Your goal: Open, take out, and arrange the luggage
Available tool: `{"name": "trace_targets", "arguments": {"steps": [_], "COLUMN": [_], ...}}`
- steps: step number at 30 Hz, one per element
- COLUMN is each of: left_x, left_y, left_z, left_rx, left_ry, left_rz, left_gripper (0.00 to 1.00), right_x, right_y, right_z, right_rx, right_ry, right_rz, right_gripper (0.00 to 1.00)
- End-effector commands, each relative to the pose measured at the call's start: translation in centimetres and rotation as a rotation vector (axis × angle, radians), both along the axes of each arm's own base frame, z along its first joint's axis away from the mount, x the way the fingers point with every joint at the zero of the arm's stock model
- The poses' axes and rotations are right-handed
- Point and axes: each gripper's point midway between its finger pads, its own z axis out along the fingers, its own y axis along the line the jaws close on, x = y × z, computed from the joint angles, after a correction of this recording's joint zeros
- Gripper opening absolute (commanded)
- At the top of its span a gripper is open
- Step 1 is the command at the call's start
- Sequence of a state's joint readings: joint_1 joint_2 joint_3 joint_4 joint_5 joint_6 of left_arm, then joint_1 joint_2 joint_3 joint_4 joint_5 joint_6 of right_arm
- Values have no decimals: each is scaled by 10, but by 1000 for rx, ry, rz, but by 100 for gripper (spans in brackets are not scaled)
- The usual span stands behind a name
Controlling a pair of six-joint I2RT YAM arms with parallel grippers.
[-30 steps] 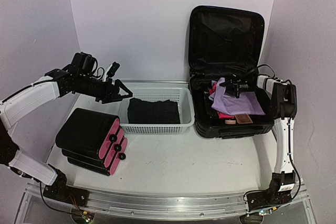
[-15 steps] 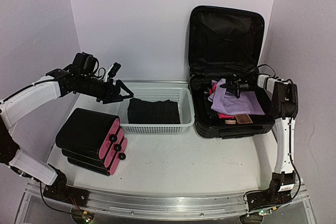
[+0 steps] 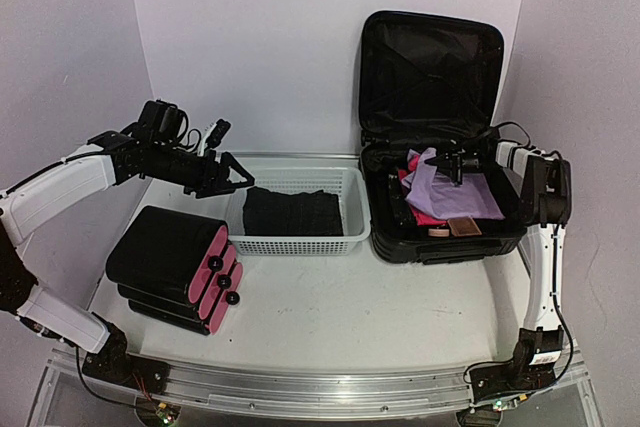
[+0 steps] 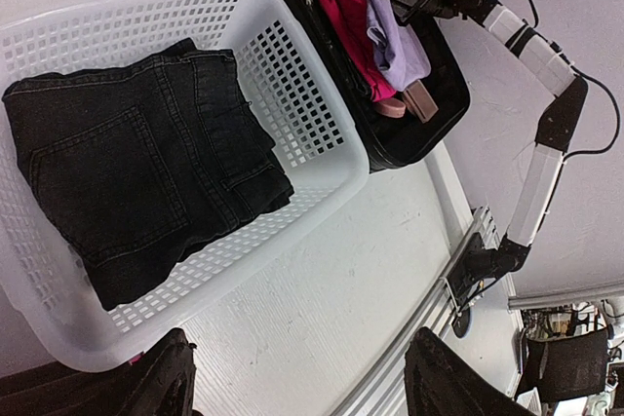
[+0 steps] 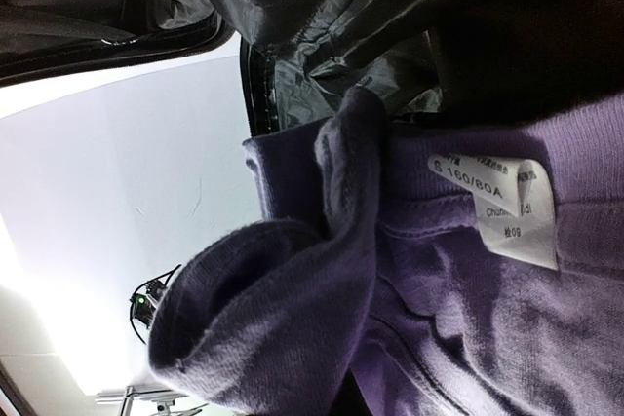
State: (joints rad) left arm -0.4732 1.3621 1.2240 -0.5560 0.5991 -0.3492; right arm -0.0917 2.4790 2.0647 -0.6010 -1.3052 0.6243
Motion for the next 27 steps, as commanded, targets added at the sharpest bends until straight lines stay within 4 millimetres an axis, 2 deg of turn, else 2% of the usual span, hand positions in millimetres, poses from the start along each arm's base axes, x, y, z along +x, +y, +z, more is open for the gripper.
{"name": "trace_targets", "arguments": {"steps": [1,6,9,12,14,16,19,20,22,23,24,25,27], "left_x": [3,3,-3,-14,-22,-18,-2,4,17,25,35,46,63], "left_y": [-4,-9,-31,-77,-118,-158,-219,-238,-269,-281,-296,-306,-323], "left_z": [28,27,39,58,69,72,64,56,47,43,25,16,8], "left_rx": [-44,-44,-69,-119,-167,-220,-267,-268,-286,-291,-281,-278,-284], "left_ry": [-78,-71,-89,-106,-113,-99,-44,-21,3,1,8,-2,-37], "left_rz": [-5,-13,-73,-160,-222,-237,-247,-247,-232,-217,-200,-176,-134], "left_gripper": [74,74,75,76,78,80,81,81,81,81,81,81,83], "right_x": [-4,-3,-5,-5,-5,-5,-5,-6,-6,-6,-7,-8,-8], "right_y": [-4,4,10,16,17,16,16,15,14,14,13,13,12], "right_z": [52,38,30,25,26,28,30,29,27,25,23,21,20], "right_rx": [-4,-83,-87,-80,-81,-91,-104,-107,-112,-115,-120,-125,-129], "right_ry": [-146,-134,-123,-116,-120,-124,-132,-130,-126,-125,-125,-122,-118], "right_rz": [9,-19,-7,7,9,3,-3,-4,-7,-8,-9,-11,-13], "right_gripper": [0,5,6,5,5,5,5,5,5,5,4,4,3]}}
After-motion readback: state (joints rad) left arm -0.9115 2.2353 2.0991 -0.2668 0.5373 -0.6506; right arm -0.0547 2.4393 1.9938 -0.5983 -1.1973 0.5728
